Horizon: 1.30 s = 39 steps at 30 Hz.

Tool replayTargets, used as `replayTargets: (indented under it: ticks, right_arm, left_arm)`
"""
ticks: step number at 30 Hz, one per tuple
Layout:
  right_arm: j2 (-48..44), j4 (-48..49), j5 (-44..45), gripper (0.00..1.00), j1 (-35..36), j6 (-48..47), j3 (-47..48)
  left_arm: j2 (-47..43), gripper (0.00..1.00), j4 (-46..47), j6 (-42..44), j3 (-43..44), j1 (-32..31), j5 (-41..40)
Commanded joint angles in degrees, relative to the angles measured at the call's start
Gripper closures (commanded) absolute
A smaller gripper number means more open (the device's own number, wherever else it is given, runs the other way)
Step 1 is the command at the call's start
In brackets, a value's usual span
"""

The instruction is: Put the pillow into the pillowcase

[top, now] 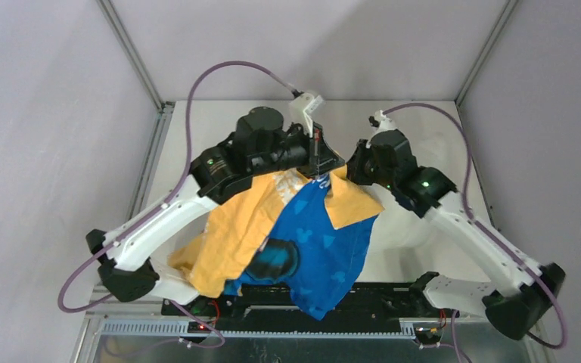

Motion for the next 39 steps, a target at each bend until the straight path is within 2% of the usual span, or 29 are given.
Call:
replayTargets:
  ticks: [1, 3, 4, 7, 10, 14, 18, 21, 24, 27, 30, 33, 36, 39]
  right_arm:
    - [6.6, 14.3, -16.7, 1.00, -7.1, 6.3, -8.2]
    - [10.1, 17.5, -19.7, 1.00, -10.8, 7.0, -10.0]
    - [11.6, 18.7, -20.1, 1.00, -12.2, 7.1, -10.4]
    - [16.2, 22.3, -20.5, 1.00, -15.9, 8.1, -10.7]
    - [20.5, 24.3, -21.2, 1.00, -19.9, 10.2, -10.7]
    - [23.9, 25.2, -19.6, 1.00, -24.7, 13.2, -11.3]
    - [23.7, 29.6, -21.9, 1.00, -29.5, 17.5, -15.1]
    - [22.3, 29.9, -21.0, 1.00, -29.5, 17.3, -16.3]
    - [20.6, 29.5, -20.3, 1.00, -28.4, 16.8, -17.2]
    - [18.6, 29.7, -19.1, 1.00, -27.2, 17.2, -18.1]
    - [16.6, 29.8, -18.1, 1.00, -25.7, 17.1, -18.6]
    - [14.9, 28.6, -16.7, 1.00, -25.1, 15.6, -18.6]
    - [14.0, 27.9, -16.8, 1.00, -25.3, 14.0, -18.6]
    - [13.9, 27.0, -16.2, 1.00, -25.0, 12.7, -18.6]
  left_arm:
    - [4.3, 1.00, 8.7, -3.7, 3.9, 1.7, 9.3]
    - [5.7, 0.93, 8.5, -4.7, 4.1, 3.6, 9.0]
    - [6.3, 0.86, 7.7, -5.0, 4.4, 4.1, 8.4]
    - [7.8, 0.57, 4.3, -4.8, 6.3, 5.4, 6.7]
    - [7.3, 0.37, 1.9, -4.4, 6.2, 5.5, 3.9]
    - [3.6, 0.28, -0.3, -4.7, 1.2, 5.4, -2.0]
    - [0.3, 0.23, -5.4, -5.1, -5.7, 5.5, -14.1]
    - [-2.7, 0.22, -5.7, -7.3, -13.6, 6.1, -20.1]
    - [-4.4, 0.25, -3.2, -9.2, -20.3, 6.9, -19.9]
    - [-2.7, 0.26, -3.0, -8.6, -22.1, 6.6, -20.2]
    - [-0.9, 0.24, -5.5, -8.7, -22.9, 7.0, -26.9]
    - [-1.1, 0.29, -6.3, -9.9, -24.2, 8.9, -33.8]
    - [-3.8, 0.32, -5.4, -11.7, -27.5, 10.3, -38.9]
    - [-8.9, 0.34, -1.7, -13.3, -32.1, 10.7, -39.4]
